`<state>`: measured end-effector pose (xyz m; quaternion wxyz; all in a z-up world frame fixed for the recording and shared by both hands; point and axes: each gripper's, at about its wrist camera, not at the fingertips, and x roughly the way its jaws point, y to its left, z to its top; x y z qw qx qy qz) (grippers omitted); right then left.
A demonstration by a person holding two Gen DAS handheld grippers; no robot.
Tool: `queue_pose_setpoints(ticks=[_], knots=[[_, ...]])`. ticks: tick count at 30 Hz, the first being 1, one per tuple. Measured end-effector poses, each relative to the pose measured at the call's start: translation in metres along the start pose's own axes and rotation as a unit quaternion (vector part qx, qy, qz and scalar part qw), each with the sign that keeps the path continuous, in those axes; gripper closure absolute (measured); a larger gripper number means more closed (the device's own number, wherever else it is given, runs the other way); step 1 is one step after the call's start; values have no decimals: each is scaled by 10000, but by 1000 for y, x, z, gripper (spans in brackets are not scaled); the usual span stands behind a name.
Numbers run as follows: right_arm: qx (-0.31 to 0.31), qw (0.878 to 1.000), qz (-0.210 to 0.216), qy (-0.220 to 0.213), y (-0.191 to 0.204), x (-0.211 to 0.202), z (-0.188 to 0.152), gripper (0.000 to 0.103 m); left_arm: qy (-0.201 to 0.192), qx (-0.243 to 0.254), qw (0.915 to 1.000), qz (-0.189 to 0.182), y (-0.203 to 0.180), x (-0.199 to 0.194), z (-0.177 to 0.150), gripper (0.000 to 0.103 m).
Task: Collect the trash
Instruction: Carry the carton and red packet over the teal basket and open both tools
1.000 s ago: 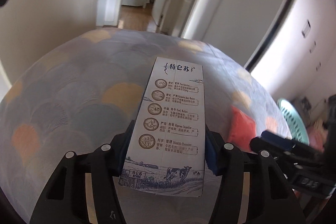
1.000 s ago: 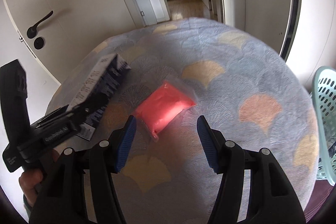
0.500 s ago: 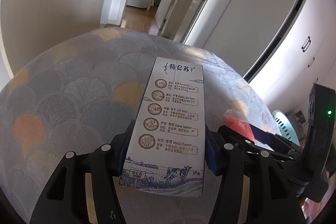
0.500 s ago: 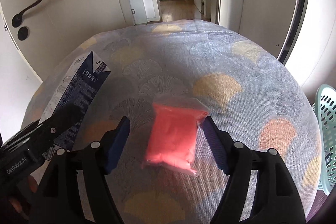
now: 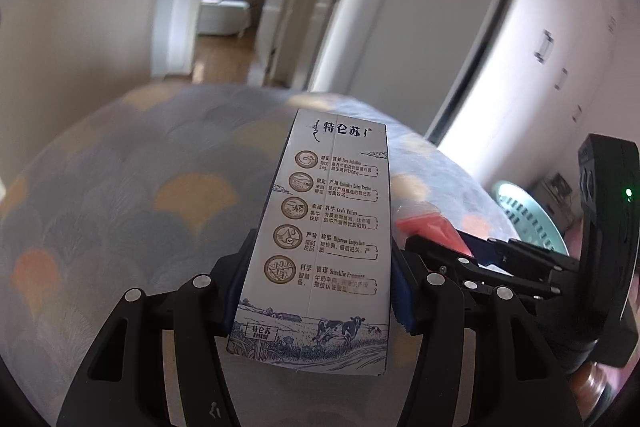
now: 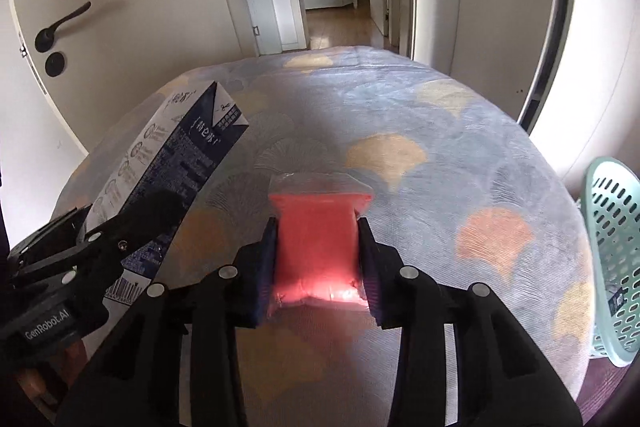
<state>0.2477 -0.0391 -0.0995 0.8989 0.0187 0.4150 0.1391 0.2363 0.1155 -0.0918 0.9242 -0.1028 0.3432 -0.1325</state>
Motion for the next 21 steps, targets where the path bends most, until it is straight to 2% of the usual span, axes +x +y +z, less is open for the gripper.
queue_pose_setpoints(ticks=[7, 13, 17, 21], knots=[[408, 9975, -391, -418, -71, -55, -11, 68, -97, 329, 9990, -272, -50, -12, 7, 48], [790, 9882, -913, -947, -128, -113, -11, 68, -275, 787, 9949, -561, -120, -15, 16, 48], [1153, 9795, -1201, -1134, -170, -139, -10, 68, -274, 1033, 9911, -797, -169, -3, 23, 48], [1598, 9705, -1411, -1122, -214, -148, -16, 68, -178, 1285, 9873, -921, -209, 19, 26, 48]])
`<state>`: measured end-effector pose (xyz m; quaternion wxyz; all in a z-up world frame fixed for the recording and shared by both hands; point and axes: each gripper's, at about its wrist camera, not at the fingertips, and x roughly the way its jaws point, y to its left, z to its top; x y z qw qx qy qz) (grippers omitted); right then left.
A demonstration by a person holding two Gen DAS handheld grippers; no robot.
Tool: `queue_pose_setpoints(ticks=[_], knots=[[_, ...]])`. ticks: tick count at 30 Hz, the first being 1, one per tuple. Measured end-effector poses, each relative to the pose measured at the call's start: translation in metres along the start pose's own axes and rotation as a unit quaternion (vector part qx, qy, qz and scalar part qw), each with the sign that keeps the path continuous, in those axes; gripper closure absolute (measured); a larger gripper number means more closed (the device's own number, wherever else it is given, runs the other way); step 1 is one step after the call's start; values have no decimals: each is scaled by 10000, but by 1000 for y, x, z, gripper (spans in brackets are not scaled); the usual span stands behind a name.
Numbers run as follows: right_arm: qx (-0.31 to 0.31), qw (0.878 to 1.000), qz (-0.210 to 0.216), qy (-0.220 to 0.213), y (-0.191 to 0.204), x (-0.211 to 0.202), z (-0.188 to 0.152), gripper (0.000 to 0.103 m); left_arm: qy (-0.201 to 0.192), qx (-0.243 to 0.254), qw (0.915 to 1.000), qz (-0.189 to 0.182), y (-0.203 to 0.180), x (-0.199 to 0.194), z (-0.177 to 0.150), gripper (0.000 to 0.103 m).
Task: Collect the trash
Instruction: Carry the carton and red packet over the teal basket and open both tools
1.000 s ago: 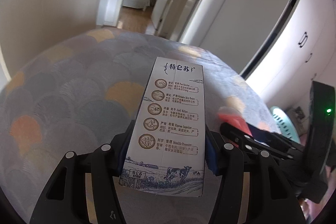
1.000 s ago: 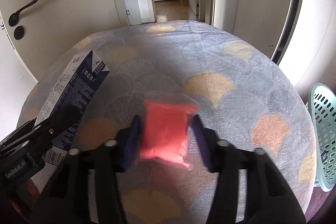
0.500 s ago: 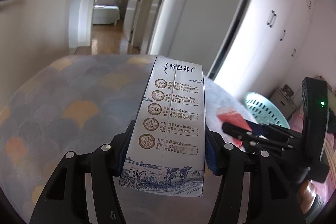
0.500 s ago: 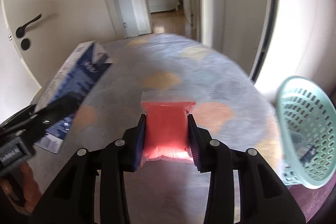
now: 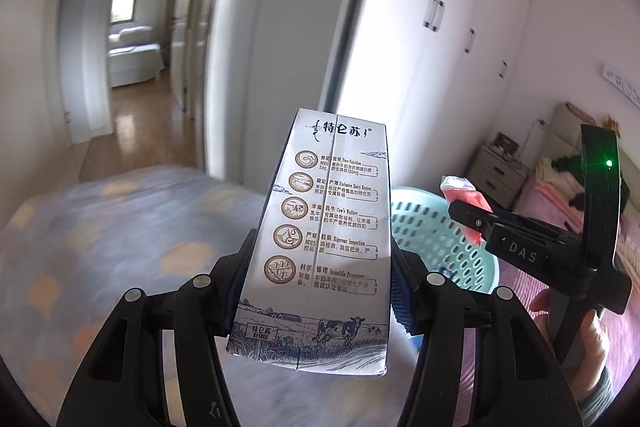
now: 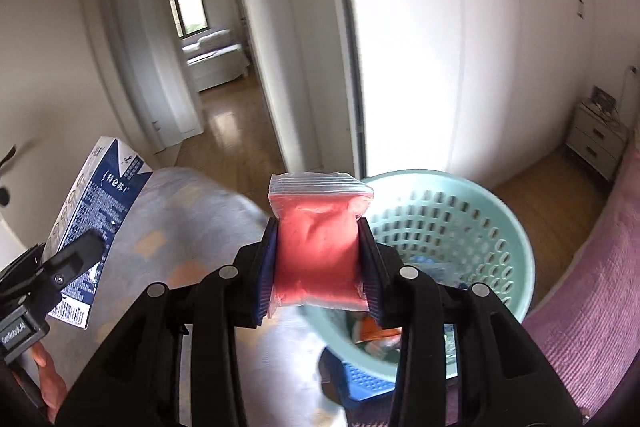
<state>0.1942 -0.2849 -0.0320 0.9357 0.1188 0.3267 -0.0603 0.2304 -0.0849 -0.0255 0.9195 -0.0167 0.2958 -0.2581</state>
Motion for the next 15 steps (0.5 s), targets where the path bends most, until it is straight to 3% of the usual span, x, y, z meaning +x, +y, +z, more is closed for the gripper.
queue_pose_setpoints(ticks=[6, 12, 15], knots=[[637, 9973, -322, 150, -65, 18, 2, 68, 342, 165, 9989, -290, -40, 55, 3, 48], [904, 9939, -443, 443, -99, 41, 0, 68, 807, 68, 9944, -675, -55, 113, -1, 48], [972, 9927, -440, 566, -106, 51, -1, 67, 984, 134, 9932, -600, -59, 134, -7, 48]])
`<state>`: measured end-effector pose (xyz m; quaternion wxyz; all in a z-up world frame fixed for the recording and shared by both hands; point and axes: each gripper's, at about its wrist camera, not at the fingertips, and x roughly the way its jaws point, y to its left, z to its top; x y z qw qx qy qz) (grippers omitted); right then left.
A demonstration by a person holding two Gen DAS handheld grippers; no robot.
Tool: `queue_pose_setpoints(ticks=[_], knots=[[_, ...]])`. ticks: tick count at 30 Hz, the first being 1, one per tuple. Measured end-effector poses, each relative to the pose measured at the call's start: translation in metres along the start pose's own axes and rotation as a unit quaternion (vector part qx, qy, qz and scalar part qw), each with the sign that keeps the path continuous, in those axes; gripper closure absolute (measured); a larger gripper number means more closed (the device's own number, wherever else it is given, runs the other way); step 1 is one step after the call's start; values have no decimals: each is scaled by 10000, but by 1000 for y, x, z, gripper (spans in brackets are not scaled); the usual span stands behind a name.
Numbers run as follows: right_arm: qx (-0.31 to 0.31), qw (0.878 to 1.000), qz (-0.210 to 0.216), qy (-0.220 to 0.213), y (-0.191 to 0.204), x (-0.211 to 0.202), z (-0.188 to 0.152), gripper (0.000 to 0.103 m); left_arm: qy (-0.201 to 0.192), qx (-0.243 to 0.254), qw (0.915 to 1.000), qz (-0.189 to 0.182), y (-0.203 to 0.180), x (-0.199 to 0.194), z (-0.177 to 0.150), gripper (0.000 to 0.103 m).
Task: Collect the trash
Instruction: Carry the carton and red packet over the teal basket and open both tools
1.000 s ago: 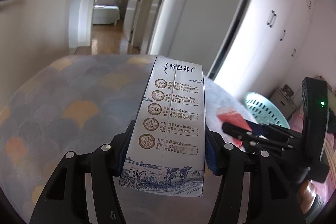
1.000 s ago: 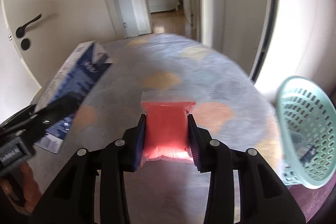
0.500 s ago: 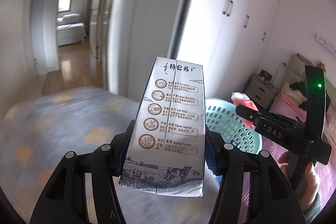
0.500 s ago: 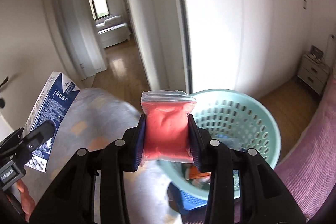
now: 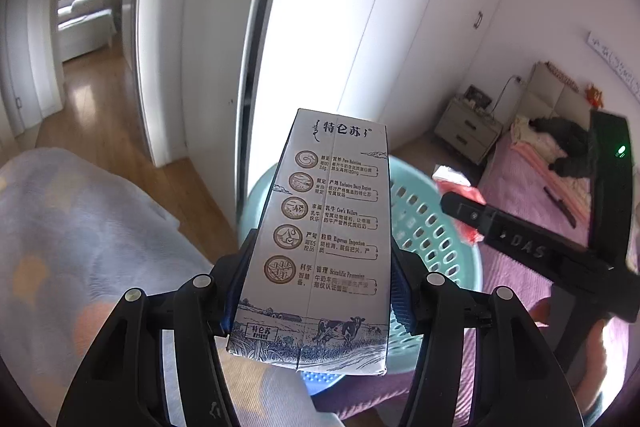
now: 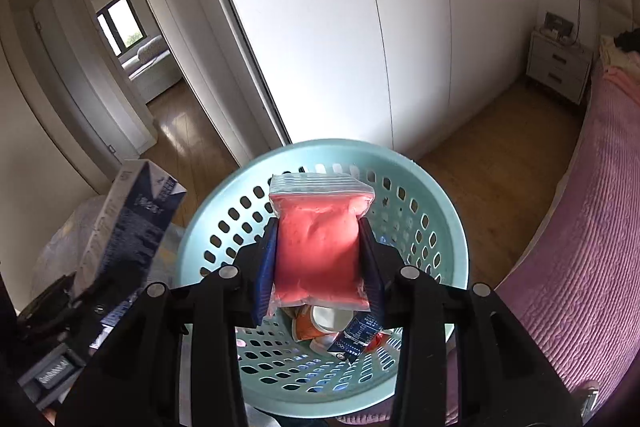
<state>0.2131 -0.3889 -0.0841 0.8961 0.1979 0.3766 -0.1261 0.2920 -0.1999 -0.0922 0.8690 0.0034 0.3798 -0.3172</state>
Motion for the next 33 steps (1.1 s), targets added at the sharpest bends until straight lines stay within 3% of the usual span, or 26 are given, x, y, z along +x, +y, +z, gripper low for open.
queue_pose_setpoints(ticks=[4, 9, 18, 28, 33], knots=[[79, 9999, -4, 78, -6, 12, 2, 67, 120, 16, 9999, 45, -4, 16, -2, 47], [162, 9998, 38, 148, -8, 19, 1, 54, 72, 94, 9999, 100, -6, 20, -3, 32], [56, 9997, 210, 126, -4, 8, -6, 53, -176, 59, 9998, 76, -6, -6, -7, 30], [-537, 9975, 325, -318, 37, -35, -21, 53, -521, -253, 9982, 149, 10, -56, -27, 26], [-1021, 9908, 318, -825, 55, -63, -38, 53, -763, -240, 9955, 506, 21, -90, -42, 24]])
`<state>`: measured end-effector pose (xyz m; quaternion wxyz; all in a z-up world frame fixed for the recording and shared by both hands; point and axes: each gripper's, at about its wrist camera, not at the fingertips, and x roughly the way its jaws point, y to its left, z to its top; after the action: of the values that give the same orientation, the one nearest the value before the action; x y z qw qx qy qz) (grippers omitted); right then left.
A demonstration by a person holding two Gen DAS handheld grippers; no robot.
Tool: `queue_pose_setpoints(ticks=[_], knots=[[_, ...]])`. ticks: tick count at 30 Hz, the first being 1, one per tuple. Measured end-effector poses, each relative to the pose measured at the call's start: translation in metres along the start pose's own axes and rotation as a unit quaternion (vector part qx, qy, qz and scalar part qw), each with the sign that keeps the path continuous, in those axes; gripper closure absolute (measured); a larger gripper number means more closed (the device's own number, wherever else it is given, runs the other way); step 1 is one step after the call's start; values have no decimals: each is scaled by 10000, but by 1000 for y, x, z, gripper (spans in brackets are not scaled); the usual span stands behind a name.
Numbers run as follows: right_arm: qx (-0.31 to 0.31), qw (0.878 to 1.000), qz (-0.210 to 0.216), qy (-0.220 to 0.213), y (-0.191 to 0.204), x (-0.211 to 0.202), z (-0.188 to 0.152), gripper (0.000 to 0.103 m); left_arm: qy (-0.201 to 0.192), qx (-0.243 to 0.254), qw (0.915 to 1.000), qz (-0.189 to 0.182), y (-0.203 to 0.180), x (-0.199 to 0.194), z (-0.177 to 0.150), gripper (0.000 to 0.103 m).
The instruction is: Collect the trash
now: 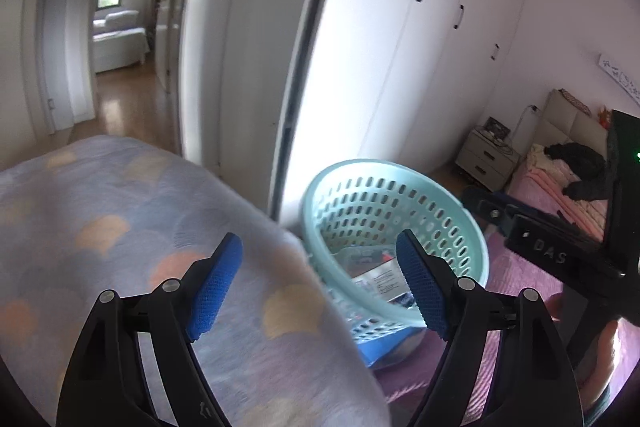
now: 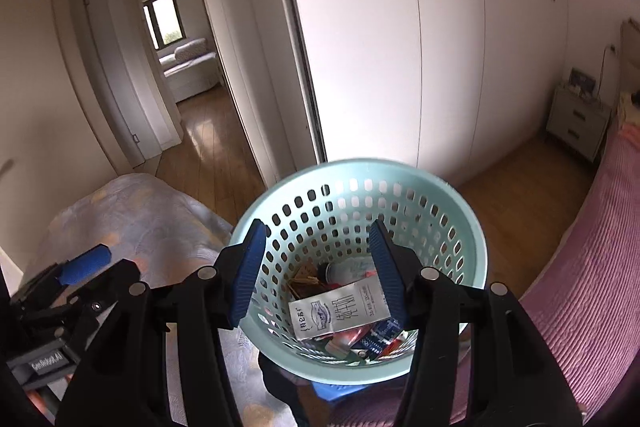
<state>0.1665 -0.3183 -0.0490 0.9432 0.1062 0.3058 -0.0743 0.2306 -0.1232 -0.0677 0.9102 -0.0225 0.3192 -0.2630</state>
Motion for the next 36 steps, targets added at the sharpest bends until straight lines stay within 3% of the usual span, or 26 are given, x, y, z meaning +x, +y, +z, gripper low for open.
queue_pose_setpoints(ticks=[5, 12, 18, 22, 26, 36], knots=[[-290, 9975, -203, -615, 20, -32, -12, 53, -308, -97, 9977, 589, 21, -31, -17, 24], [-599, 9896, -369, -1256, 45, -67, -23, 53, -1177, -72, 9799, 1612, 29, -74, -39, 24], [-532, 9889, -308, -1354, 47, -81, -28, 53, -1693, -245, 9717, 1626, 34, -88, -46, 18], [-399, 9887, -328, -1408, 46, -89, -38, 52, -1607, -248, 9730, 1639, 36, -84, -47, 18], [-349, 9893, -270, -1393, 47, -93, -40, 47, -1656, -191, 9698, 1782, 32, -87, -52, 15], [-375, 9899, -213, -1351, 49, -94, -42, 47, -1628, 179, 9643, 2080, 17, -79, -54, 13]])
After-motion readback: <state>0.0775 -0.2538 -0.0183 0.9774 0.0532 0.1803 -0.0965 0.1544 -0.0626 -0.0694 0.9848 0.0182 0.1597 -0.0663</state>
